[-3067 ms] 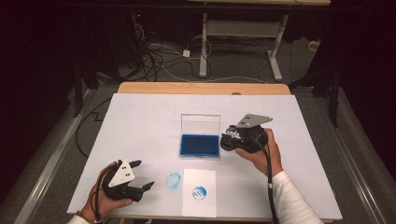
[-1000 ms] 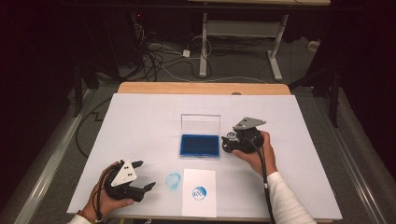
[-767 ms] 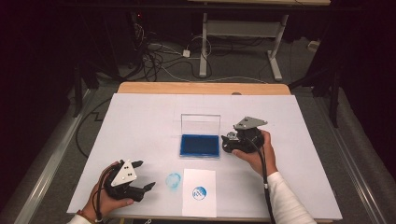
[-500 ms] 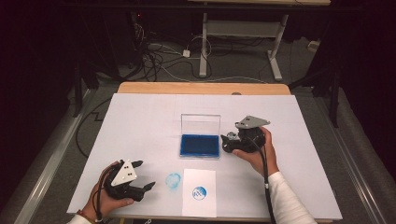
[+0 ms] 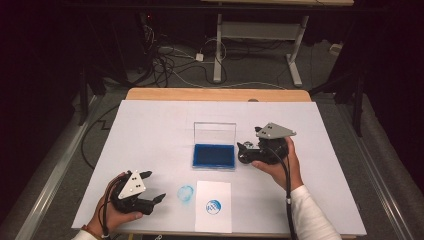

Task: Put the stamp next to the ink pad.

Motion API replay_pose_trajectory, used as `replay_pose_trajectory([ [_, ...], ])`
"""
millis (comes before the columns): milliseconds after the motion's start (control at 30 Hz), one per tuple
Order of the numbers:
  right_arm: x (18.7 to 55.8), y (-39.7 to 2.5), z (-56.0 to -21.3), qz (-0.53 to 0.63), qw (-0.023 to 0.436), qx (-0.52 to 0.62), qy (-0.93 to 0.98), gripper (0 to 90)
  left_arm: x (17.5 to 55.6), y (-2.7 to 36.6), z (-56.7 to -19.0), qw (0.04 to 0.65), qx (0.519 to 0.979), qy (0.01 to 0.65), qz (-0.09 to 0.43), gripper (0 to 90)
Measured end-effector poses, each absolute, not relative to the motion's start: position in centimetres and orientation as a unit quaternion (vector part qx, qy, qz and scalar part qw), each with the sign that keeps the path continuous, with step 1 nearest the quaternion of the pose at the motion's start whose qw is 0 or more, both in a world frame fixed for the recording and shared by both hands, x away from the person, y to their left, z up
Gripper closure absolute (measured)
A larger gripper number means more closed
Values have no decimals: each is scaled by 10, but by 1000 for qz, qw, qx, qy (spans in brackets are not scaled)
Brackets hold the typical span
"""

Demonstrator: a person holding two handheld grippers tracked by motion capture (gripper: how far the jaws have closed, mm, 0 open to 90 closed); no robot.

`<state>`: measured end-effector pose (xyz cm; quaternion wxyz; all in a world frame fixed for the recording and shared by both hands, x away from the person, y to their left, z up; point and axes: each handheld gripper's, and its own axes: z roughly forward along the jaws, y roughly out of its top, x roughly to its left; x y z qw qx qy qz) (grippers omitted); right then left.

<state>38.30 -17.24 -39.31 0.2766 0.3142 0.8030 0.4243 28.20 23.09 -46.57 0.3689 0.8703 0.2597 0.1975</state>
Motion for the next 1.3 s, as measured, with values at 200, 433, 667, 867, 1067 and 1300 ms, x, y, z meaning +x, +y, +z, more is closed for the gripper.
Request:
replay_pose_trajectory([
  [200,377,-171,-389,433,292,310,794,165,282,231,-466,369,870,260,198,164],
  [433,369,-171,-384,438,300,301,792,172,282,232,-465,369,870,260,199,164],
  [667,357,-172,-378,439,301,287,796,181,282,232,-465,369,870,262,197,164],
  [867,345,-176,-374,439,308,280,796,184,282,232,-465,370,870,261,197,164],
  [1067,338,-183,-373,442,309,281,794,186,281,231,-465,371,872,254,194,164],
  [1300,327,-190,-374,438,313,283,794,188,281,232,-465,375,871,253,192,163],
])
